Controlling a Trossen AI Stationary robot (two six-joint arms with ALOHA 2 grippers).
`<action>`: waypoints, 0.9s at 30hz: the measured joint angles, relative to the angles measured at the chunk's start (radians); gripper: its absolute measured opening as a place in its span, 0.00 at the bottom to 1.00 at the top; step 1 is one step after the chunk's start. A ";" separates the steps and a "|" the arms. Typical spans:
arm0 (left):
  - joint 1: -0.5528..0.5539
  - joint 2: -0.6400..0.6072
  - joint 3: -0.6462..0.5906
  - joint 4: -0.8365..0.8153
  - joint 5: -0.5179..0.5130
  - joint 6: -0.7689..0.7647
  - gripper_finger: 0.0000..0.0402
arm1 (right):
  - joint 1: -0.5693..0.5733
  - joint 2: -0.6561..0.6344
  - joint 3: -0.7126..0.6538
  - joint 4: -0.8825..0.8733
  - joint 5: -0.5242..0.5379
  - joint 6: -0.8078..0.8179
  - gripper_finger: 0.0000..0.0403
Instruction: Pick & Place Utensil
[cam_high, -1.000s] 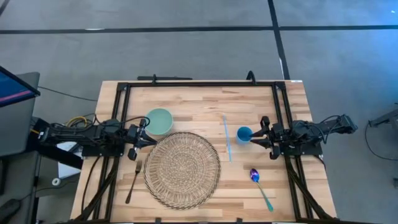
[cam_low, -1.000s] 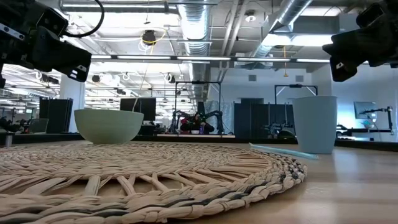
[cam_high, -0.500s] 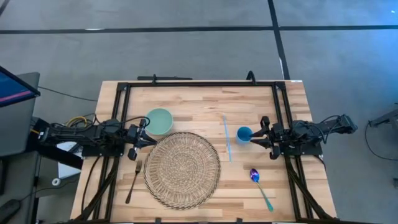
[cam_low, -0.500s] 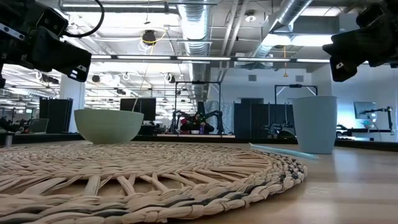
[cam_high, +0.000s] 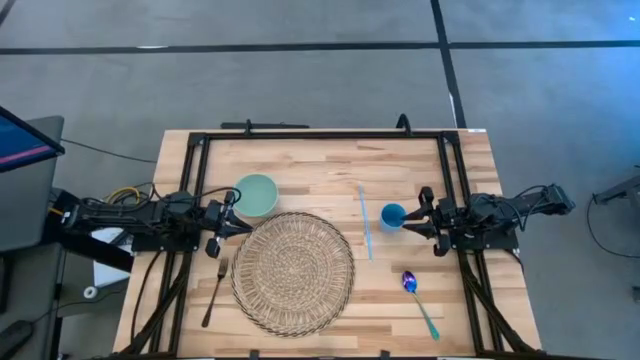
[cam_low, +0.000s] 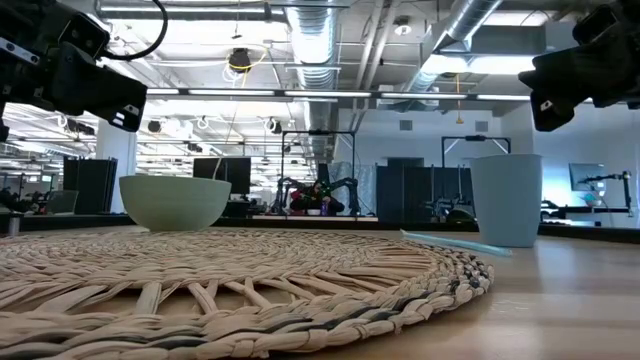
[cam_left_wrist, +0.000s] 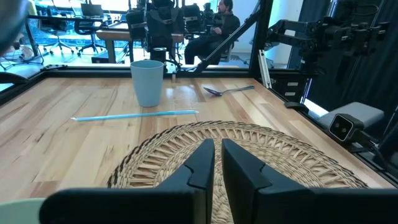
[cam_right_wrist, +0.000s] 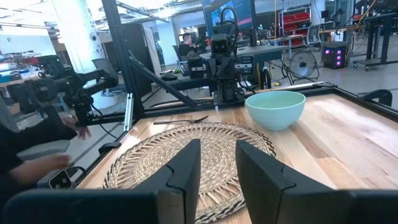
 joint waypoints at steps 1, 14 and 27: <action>0.000 0.000 0.000 0.000 0.000 0.000 0.08 | 0.000 0.000 0.000 0.000 0.000 0.000 0.24; 0.000 0.000 0.000 0.000 0.000 0.000 0.08 | 0.000 0.000 0.000 0.000 0.000 0.000 0.24; 0.000 0.000 0.000 0.034 0.000 -0.049 0.08 | 0.000 0.000 0.000 0.000 0.000 0.000 0.24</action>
